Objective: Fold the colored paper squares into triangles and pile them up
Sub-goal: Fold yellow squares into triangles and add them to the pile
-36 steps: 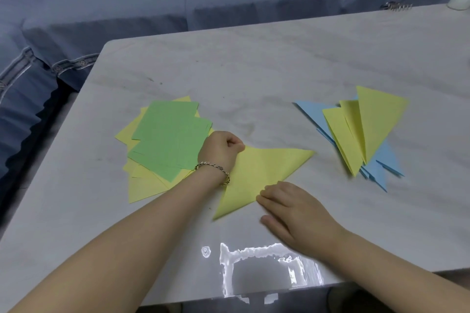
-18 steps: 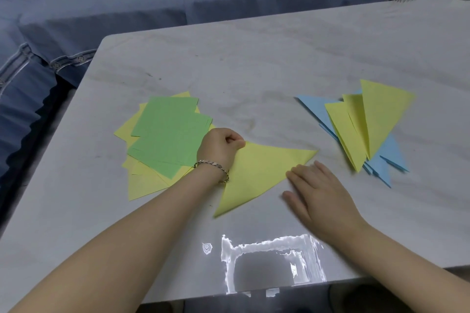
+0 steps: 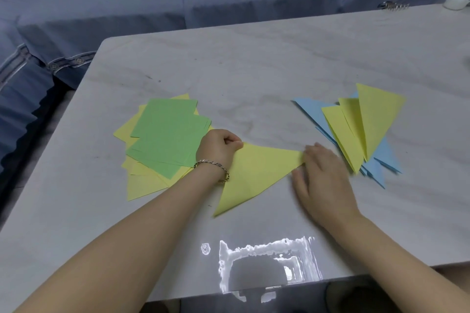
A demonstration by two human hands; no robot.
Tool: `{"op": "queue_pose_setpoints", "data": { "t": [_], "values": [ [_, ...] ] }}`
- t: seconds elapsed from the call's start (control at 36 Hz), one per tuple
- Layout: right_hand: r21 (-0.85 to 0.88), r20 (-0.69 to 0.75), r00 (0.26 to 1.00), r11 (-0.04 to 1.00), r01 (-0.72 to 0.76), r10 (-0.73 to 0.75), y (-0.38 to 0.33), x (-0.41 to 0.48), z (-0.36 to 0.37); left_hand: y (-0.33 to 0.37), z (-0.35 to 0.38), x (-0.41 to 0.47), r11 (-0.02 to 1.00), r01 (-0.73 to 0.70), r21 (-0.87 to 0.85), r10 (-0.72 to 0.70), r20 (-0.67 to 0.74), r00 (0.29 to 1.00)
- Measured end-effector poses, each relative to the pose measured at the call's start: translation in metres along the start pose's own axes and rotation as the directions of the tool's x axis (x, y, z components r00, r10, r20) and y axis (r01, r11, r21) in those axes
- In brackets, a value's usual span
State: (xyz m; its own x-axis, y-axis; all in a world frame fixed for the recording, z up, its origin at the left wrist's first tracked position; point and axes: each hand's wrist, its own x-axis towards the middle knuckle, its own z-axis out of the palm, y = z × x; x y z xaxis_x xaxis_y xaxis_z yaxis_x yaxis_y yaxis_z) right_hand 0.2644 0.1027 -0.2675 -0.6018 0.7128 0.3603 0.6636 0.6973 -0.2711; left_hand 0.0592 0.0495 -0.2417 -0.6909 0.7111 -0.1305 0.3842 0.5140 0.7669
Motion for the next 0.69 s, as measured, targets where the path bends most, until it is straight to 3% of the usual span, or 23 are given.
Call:
{"op": "queue_pose_setpoints", "data": {
  "t": [0.11, 0.25, 0.42, 0.69],
  "values": [
    [0.151, 0.116, 0.959, 0.959, 0.241, -0.259, -0.025, -0.012, 0.011, 0.0, 0.0, 0.0, 1.0, -0.009, -0.006, 0.009, -0.005, 1.0],
    [0.216, 0.222, 0.849, 0.873, 0.437, -0.479, -0.042, -0.026, 0.019, -0.001, 0.0, 0.001, 1.0, -0.005, -0.022, 0.005, -0.002, 1.0],
    [0.237, 0.229, 0.796, 0.825, 0.513, -0.561, -0.047, -0.031, 0.016, -0.004, 0.001, 0.002, 0.999, -0.011, -0.048, 0.011, 0.002, 1.0],
    [0.343, 0.271, 0.743, 0.783, 0.519, -0.612, -0.069, -0.035, 0.022, -0.004, 0.001, 0.002, 0.999, -0.005, -0.053, 0.005, 0.004, 1.0]
  ]
}}
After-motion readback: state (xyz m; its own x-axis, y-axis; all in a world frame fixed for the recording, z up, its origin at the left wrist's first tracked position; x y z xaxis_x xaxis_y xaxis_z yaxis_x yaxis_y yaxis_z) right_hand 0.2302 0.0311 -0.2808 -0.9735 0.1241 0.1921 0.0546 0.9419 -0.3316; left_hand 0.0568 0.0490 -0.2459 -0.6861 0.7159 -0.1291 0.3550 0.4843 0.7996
